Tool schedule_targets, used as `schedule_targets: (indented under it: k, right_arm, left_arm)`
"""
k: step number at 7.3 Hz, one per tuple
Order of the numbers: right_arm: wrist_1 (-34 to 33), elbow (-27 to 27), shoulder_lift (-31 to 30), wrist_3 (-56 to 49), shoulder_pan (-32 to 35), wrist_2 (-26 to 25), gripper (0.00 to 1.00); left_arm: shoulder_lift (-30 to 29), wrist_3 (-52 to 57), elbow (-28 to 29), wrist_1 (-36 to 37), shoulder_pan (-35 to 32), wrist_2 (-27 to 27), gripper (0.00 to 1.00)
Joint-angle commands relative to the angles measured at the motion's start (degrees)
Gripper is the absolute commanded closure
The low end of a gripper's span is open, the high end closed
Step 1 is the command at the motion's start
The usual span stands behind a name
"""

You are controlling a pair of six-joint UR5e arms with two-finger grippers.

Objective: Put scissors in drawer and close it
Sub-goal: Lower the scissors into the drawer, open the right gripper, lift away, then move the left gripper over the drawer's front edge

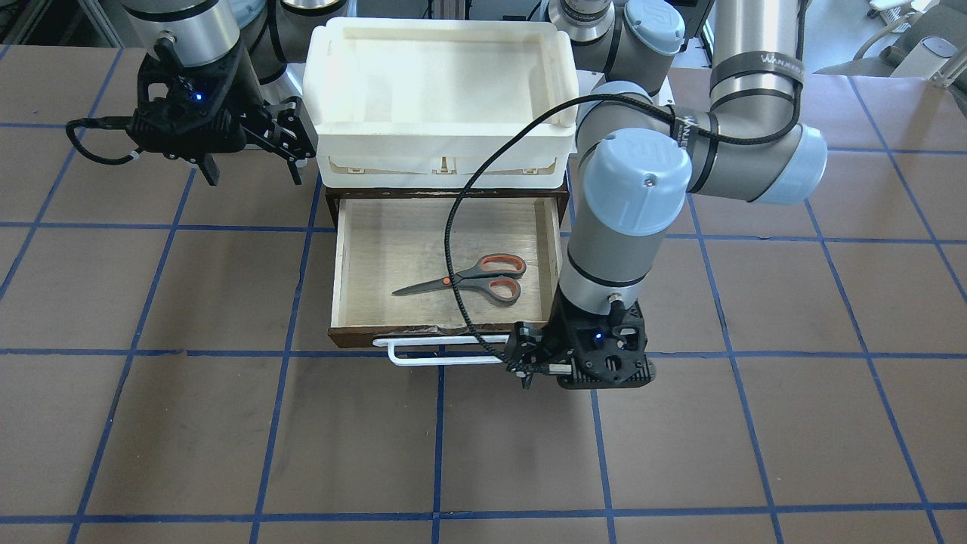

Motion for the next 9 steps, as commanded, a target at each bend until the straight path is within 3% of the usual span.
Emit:
schedule_targets:
  k: [1, 4, 7, 9]
  right_arm:
    - [1.1, 0.3, -0.6, 0.0, -1.5, -0.3, 0.00]
    - [1.6, 0.3, -1.6, 0.7, -1.4, 0.0, 0.00]
    - [2.1, 0.6, -2.5, 1.1, -1.4, 0.1, 0.00]
    - [2.1, 1.1, -2.7, 1.0, -1.4, 0.8, 0.00]
  left_arm:
    - [-6.7, -8.3, 8.1, 0.3, -4.8, 2.4, 0.00]
    - [-12.5, -16.5, 11.7, 0.4, -8.5, 3.1, 0.00]
    - [-15.8, -15.7, 12.4, -2.5, -9.0, 2.9, 0.00]
    - [-17.1, -10.5, 14.7, -8.5, -9.3, 1.8, 0.00]
